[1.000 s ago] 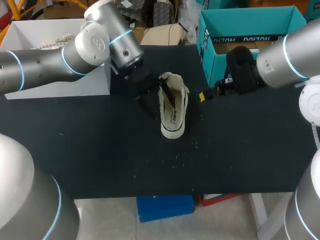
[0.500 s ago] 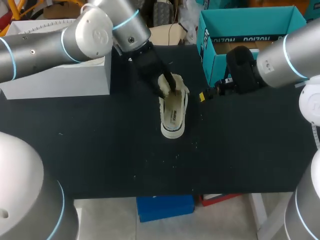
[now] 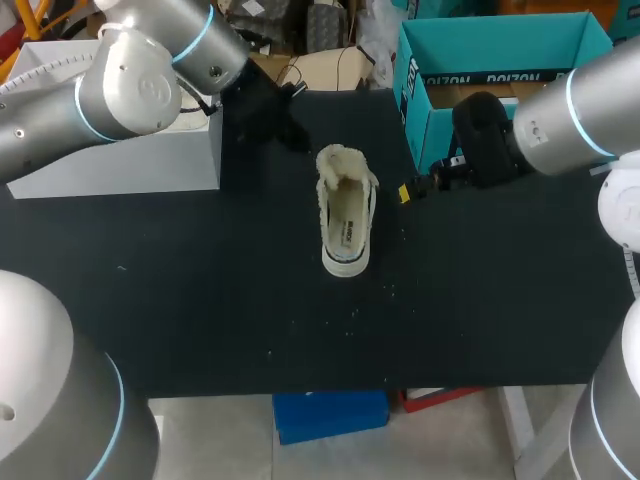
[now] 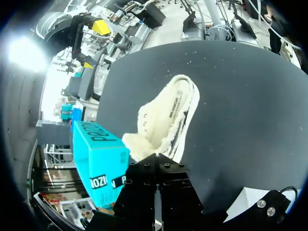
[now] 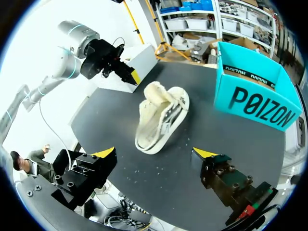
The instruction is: Take the shoe out of the shoebox, open the shoe tongue, remove and reinsert the insole, then place the shoe into the shoebox
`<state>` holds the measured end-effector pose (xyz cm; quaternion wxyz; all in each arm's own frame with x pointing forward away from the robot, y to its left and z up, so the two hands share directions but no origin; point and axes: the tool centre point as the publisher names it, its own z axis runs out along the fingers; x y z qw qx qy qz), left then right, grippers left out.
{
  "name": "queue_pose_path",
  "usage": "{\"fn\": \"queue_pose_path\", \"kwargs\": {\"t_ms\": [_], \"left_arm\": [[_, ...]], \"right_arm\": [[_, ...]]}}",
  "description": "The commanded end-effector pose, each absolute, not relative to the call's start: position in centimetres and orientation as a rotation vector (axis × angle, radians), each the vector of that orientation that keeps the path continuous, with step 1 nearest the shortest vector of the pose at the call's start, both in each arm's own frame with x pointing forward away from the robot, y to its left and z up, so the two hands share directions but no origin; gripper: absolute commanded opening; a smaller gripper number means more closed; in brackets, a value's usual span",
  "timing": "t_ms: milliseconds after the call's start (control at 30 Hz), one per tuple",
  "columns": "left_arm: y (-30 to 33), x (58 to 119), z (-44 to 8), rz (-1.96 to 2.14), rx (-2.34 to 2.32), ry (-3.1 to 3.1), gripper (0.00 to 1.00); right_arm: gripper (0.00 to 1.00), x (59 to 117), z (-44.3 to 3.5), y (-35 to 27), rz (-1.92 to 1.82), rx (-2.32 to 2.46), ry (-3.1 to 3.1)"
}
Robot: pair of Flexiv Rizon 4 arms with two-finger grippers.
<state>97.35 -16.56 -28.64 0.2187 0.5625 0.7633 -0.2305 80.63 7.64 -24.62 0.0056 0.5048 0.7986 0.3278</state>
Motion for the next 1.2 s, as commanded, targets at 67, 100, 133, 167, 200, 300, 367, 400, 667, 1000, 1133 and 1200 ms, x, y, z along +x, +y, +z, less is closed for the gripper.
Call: {"fn": "queue_pose_path", "kwargs": {"t_ms": [67, 100, 133, 167, 200, 300, 367, 400, 667, 1000, 1133, 1200], "left_arm": [[-18.6, 101.6, -29.3, -0.640, 1.600, 2.154, 0.00], [-18.9, 102.3, -29.4, -0.646, 1.603, 2.157, 0.00], [-19.1, 102.7, -29.5, -0.649, 1.604, 2.158, 0.00], [-19.6, 103.5, -29.7, -0.661, 1.615, 2.158, 0.00], [-19.9, 104.0, -29.8, -0.682, 1.625, 2.160, 0.00], [-21.5, 104.9, -30.6, -0.760, 1.677, 2.140, 0.00], [-22.7, 105.0, -31.2, -0.858, 1.730, 2.112, 0.00], [-23.3, 104.7, -31.6, -0.870, 1.747, 2.124, 0.00], [-25.4, 101.9, -32.6, -0.977, 1.876, 2.124, 0.00], [-24.8, 98.1, -33.2, -0.986, 1.997, 2.139, 0.00], [-25.1, 97.2, -33.9, -0.994, 2.029, 2.140, 0.00], [-25.2, 96.9, -34.5, -1.002, 2.040, 2.147, 0.00]], "right_arm": [[1.00, 80.7, -24.6, 7.7, 1.024, 1.582, 2.500], [1.00, 80.7, -24.6, 7.7, 1.024, 1.582, 2.500], [1.00, 80.7, -24.6, 7.7, 1.024, 1.582, 2.500], [1.00, 80.7, -24.6, 7.7, 1.024, 1.582, 2.500], [1.00, 80.7, -24.6, 7.7, 1.024, 1.582, 2.500], [1.00, 80.7, -24.6, 7.7, 1.024, 1.582, 2.500], [1.00, 80.7, -24.6, 7.7, 1.024, 1.582, 2.500], [1.00, 80.7, -24.6, 7.7, 1.024, 1.582, 2.500], [1.00, 80.7, -24.6, 7.7, 1.024, 1.582, 2.500], [1.00, 80.7, -24.6, 7.7, 1.024, 1.582, 2.500], [1.00, 80.7, -24.6, 7.7, 1.024, 1.582, 2.500], [1.00, 80.7, -24.6, 7.7, 1.024, 1.582, 2.500]]}}
